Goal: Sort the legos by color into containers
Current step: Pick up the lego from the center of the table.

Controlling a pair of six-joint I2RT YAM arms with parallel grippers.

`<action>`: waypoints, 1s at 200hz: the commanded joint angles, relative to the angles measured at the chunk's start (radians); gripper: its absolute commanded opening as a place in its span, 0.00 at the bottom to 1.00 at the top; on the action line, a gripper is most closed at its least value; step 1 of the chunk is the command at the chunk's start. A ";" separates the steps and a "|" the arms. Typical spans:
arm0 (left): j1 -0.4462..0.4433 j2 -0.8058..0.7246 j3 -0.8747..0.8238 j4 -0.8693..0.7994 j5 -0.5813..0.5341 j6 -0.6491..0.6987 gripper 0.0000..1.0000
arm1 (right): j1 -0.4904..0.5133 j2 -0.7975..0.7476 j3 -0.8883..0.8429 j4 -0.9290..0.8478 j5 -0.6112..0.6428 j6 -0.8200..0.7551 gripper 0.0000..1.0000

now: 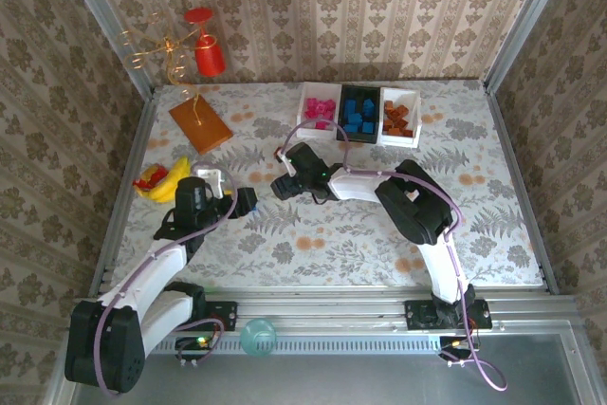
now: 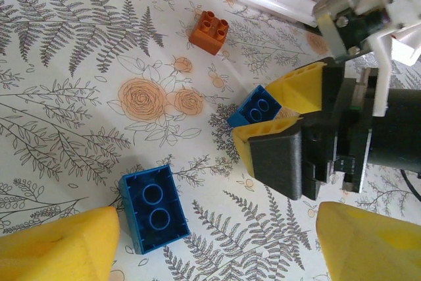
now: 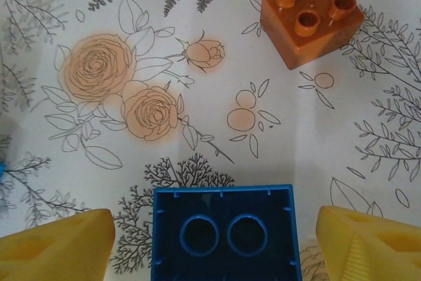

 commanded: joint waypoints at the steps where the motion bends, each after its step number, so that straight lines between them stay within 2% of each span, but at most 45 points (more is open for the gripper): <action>1: 0.000 0.003 -0.006 0.019 0.021 -0.022 0.80 | 0.003 0.032 0.046 -0.046 0.035 -0.027 0.76; 47: 0.000 -0.005 -0.012 0.027 0.020 -0.027 0.79 | 0.001 0.038 0.072 -0.060 0.036 -0.046 0.60; 90: -0.001 -0.010 -0.015 0.038 0.020 -0.031 0.79 | -0.007 0.014 0.052 -0.067 0.036 -0.049 0.55; 121: 0.000 -0.010 -0.014 0.044 0.023 -0.039 0.79 | -0.036 -0.066 -0.010 -0.032 0.003 -0.026 0.50; 161: -0.027 -0.012 0.001 0.073 0.028 -0.073 0.78 | -0.150 -0.218 -0.122 0.048 -0.119 0.072 0.49; 177: -0.071 -0.005 0.014 0.107 0.009 -0.095 0.78 | -0.216 -0.270 -0.155 0.075 -0.156 0.116 0.48; 200: -0.170 0.036 0.065 0.154 -0.037 -0.084 0.78 | -0.306 -0.304 -0.155 0.056 -0.147 0.148 0.48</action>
